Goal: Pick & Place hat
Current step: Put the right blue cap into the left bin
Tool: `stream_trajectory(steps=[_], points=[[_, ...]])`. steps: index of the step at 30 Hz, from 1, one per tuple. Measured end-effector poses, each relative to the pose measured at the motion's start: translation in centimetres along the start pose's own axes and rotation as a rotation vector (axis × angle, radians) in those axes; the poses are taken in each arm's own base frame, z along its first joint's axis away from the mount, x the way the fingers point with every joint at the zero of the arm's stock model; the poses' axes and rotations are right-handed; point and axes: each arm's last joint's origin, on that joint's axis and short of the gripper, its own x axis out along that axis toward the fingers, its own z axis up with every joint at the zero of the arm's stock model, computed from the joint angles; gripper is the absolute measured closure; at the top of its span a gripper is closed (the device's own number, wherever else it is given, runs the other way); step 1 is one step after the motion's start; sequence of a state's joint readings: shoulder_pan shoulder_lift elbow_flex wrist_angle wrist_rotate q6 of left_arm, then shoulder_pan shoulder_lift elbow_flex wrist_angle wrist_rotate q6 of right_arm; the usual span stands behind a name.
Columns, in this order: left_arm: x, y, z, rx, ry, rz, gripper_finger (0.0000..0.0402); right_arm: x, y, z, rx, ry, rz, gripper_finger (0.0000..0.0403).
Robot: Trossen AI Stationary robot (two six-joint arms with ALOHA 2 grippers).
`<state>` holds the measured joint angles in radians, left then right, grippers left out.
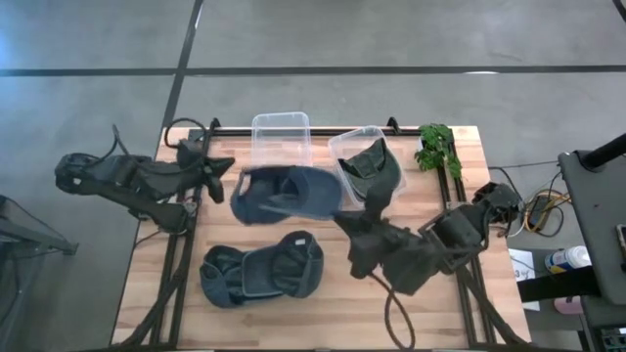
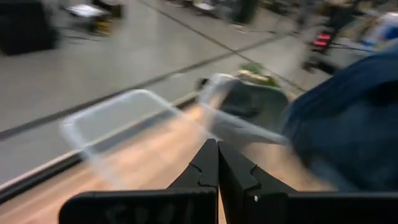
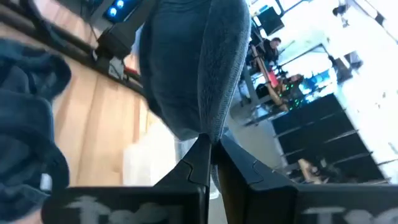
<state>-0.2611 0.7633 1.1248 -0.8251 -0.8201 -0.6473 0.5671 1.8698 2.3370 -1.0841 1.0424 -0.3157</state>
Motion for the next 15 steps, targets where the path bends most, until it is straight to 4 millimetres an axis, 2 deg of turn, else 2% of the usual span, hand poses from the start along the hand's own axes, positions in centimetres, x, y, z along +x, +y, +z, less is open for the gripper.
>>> stream_trajectory(steps=[2, 5, 11, 15], points=[[0.2, -0.6, 0.1, 0.009, 0.023, -0.078, 0.0402, 0.3, 0.4, 0.1, -0.021, 0.006, 0.000, 0.0390], [0.6, -1.3, 0.0, 0.030, 0.048, -0.130, 0.0402, 0.8, -0.1, 0.0, 0.054, 0.013, -0.020, 0.0390], [1.1, -1.9, -0.1, 0.041, 0.045, -0.116, 0.0402, -0.6, -2.9, -0.4, 0.194, 0.020, -0.164, 0.0390], [1.6, -2.7, 0.1, 0.020, 0.018, -0.135, 0.0402, -1.2, -4.0, -0.5, 0.282, 0.001, -0.190, 0.0390]])
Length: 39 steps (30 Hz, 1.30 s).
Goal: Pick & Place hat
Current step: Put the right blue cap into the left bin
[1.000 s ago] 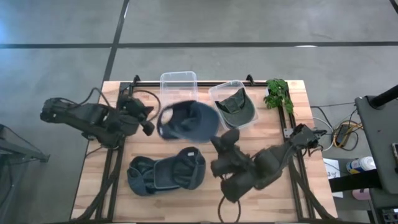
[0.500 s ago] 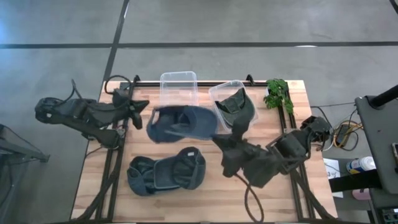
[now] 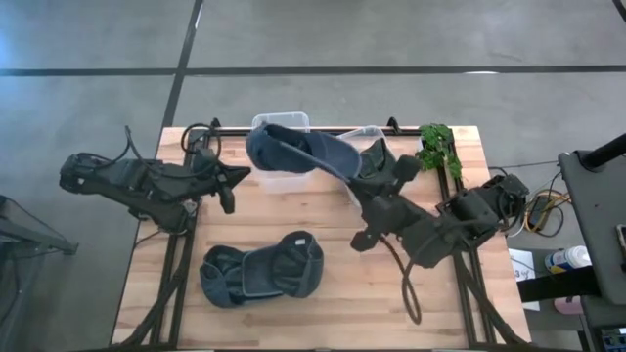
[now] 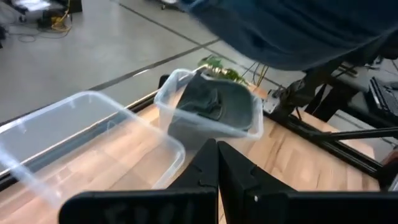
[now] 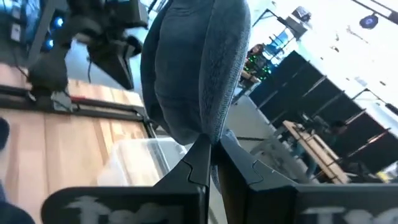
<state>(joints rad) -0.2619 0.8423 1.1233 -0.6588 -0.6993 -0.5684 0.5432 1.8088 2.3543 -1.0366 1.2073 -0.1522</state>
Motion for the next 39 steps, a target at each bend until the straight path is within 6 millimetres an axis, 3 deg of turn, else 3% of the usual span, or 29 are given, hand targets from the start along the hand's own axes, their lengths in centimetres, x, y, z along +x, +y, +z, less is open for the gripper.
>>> stream_trajectory(steps=[5, 10, 20, 34, 39], points=[[1.7, -1.6, 0.5, 0.102, -0.068, -0.010, 0.0402, 0.5, 1.4, 0.8, 0.021, -0.071, 0.241, 0.0390], [2.7, -2.3, 0.9, 0.214, -0.117, -0.006, 0.0402, 1.0, 3.8, 0.1, -0.115, -0.049, 0.366, 0.0390], [2.1, -2.0, 1.3, 0.288, -0.131, -0.031, 0.0402, 0.0, 4.2, -0.9, -0.246, -0.010, 0.399, 0.0390], [3.8, -4.5, -0.2, 0.251, 0.059, -0.460, 0.0402, 1.4, 3.7, -1.2, -0.472, 0.001, 0.305, 0.0390], [4.2, -4.9, -0.4, 0.287, 0.066, -0.486, 0.0402, 1.7, 4.6, -1.5, -0.560, -0.005, 0.349, 0.0390]])
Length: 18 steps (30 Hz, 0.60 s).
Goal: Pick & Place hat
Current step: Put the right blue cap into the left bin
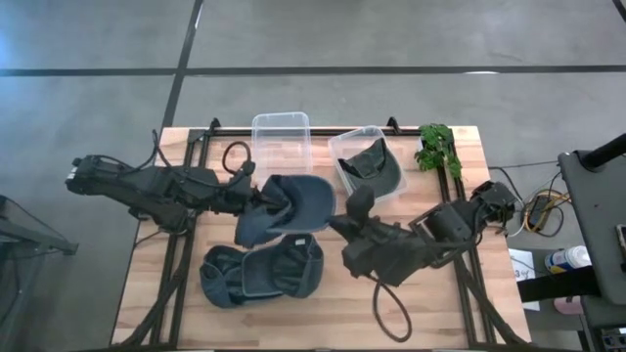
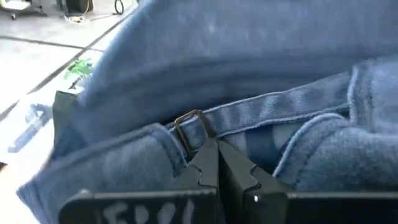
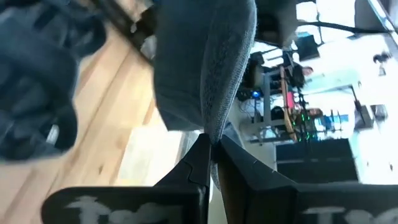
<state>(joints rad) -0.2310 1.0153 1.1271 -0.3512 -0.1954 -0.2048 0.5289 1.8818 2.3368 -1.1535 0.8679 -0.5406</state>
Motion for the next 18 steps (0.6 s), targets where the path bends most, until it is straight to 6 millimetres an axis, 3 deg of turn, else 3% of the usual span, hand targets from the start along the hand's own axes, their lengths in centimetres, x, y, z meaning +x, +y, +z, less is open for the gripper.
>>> stream_trajectory(steps=[8, 13, 18], points=[[-2.0, 0.8, -1.2, 0.150, 0.149, 0.083, 0.0402, 1.0, 1.9, -0.7, -0.246, 0.106, 0.076, 0.0390], [-3.9, 1.4, -1.8, 0.103, 0.193, 0.132, 0.0402, 1.0, 2.4, -1.1, -0.360, 0.151, 0.067, 0.0390], [-4.2, 1.9, -3.2, 0.054, 0.269, 0.177, 0.0402, 1.8, 3.7, -0.7, -0.478, 0.151, 0.049, 0.0390]])
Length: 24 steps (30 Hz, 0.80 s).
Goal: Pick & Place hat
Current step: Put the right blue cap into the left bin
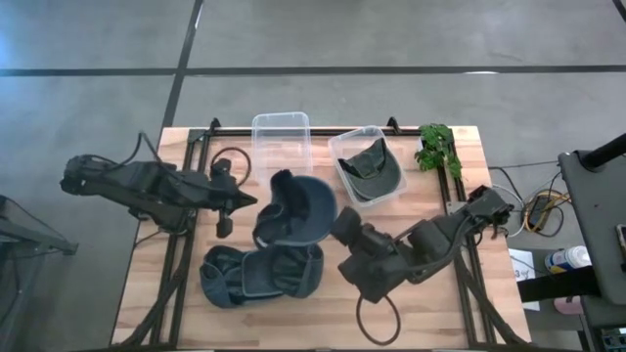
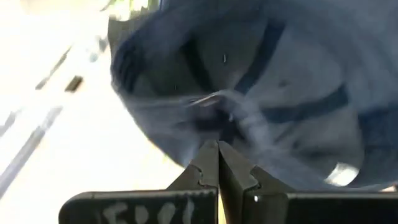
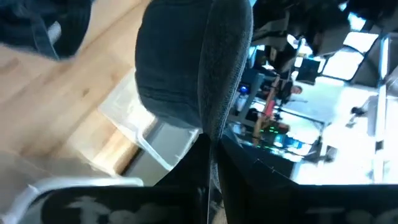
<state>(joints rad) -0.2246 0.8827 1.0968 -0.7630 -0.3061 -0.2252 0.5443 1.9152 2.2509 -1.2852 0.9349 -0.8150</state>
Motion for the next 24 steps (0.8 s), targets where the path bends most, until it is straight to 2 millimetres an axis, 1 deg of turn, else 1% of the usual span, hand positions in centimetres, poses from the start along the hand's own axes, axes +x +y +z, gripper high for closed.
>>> stream_trajectory(steps=[5, 8, 12, 17, 20, 24], points=[[0.7, 0.3, -2.1, -0.039, 0.158, 0.041, 0.0402, 0.7, 1.7, 1.2, -0.103, 0.010, -0.001, 0.0390], [1.8, 0.0, -3.0, -0.060, 0.196, 0.002, 0.0402, 1.2, 2.5, 2.2, -0.149, 0.005, -0.027, 0.0390], [3.8, -0.7, -4.0, -0.069, 0.221, -0.072, 0.0402, 1.8, 2.7, 3.1, -0.169, -0.012, -0.078, 0.0390], [5.8, -1.1, -5.4, -0.046, 0.302, -0.069, 0.0402, 1.8, 2.5, 3.3, -0.167, -0.016, -0.101, 0.0390], [6.5, -1.4, -5.2, -0.059, 0.272, -0.091, 0.0402, 1.8, 2.4, 3.3, -0.159, -0.019, -0.105, 0.0390], [6.7, -1.9, -3.7, -0.064, 0.143, -0.166, 0.0402, 1.9, 2.5, 3.4, -0.136, -0.019, -0.103, 0.0390]])
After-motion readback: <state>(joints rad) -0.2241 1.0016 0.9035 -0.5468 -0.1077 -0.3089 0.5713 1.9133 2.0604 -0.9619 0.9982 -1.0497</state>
